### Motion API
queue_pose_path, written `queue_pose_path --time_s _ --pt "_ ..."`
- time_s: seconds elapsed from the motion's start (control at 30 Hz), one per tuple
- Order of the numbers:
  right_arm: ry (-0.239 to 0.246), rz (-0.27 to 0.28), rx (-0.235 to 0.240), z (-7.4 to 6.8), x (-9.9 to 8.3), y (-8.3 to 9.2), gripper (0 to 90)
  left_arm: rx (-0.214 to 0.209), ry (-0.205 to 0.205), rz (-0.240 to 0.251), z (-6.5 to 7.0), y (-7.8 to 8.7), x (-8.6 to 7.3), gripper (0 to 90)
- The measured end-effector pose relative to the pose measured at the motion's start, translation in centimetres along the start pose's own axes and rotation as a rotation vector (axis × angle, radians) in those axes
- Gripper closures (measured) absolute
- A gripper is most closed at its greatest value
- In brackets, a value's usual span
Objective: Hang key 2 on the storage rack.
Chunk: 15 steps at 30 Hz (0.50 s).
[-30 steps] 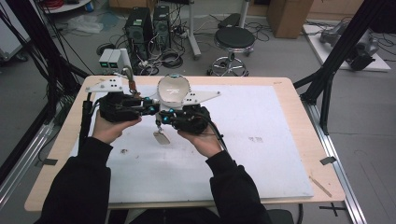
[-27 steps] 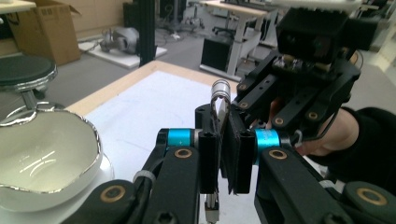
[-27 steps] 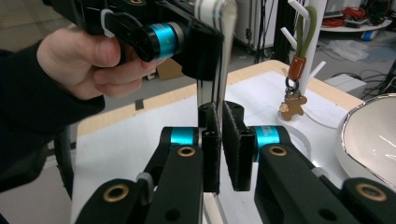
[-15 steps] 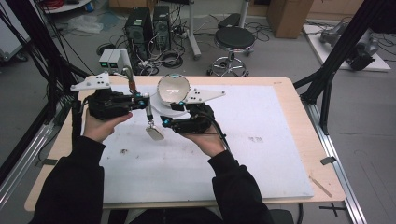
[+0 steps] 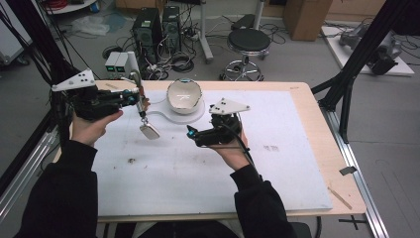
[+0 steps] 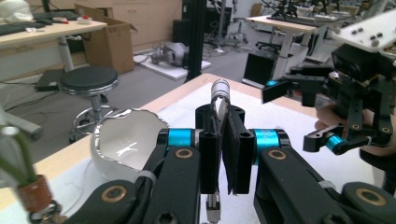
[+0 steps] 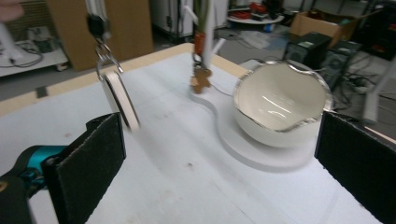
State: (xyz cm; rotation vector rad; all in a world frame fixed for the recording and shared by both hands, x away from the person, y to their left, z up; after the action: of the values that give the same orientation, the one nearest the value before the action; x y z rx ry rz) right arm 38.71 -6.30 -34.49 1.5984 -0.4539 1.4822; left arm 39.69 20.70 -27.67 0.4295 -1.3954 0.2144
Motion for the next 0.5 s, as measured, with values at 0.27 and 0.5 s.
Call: queue_pose_path --time_s 0.27,0.5 --pt "-0.065 -0.023 -0.032 3.6 -3.2 1.9 1.1 0.065 -0.032 -0.005 -1.9 1.4 0.3 84.9" --pt "-0.150 -0.066 -0.081 7.3 -7.1 4.5 1.1 0.127 -0.061 -0.008 -3.6 2.5 0.8 84.8"
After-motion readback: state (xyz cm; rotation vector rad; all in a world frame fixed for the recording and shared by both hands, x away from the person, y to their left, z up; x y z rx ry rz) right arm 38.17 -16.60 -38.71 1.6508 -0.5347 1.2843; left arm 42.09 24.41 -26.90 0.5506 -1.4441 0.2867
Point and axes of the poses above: each handheld gripper's, and its own axes: y roughly backward along the jaws, x roughly out of its top, z roughly to its right, the point moved 6 cm from there along -y, roughly forward along the jaws, and after that the axes turned 11 degrees about -x, right-handed, at the moved point
